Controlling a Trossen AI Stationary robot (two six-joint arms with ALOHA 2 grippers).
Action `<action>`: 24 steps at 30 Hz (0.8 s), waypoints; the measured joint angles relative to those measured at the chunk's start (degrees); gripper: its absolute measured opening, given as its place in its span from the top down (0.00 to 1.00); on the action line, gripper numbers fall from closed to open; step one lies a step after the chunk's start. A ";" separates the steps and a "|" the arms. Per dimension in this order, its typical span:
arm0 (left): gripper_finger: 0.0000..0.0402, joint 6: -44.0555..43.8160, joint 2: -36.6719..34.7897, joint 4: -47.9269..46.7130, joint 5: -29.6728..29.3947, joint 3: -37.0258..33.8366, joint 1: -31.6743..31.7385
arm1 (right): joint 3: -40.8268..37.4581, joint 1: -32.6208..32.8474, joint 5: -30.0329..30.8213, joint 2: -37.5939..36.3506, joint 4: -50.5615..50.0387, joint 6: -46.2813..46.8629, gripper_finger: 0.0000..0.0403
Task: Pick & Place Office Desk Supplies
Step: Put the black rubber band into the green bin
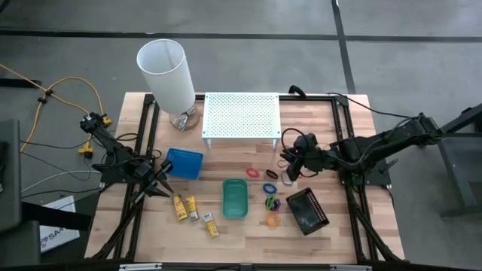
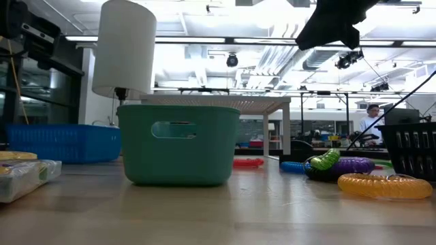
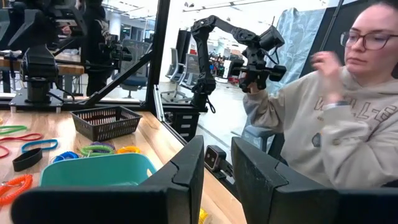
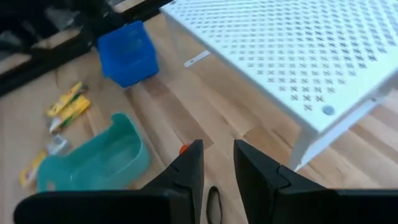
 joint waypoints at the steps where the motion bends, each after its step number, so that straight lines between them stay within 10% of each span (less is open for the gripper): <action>1: 0.80 0.00 -0.01 0.00 0.00 0.00 -0.01 | 0.00 0.00 -1.60 0.02 -0.02 -1.86 0.81; 24: 0.80 0.00 -0.02 0.00 0.00 0.00 0.00 | 0.02 -0.35 -15.38 9.00 4.26 -22.76 0.81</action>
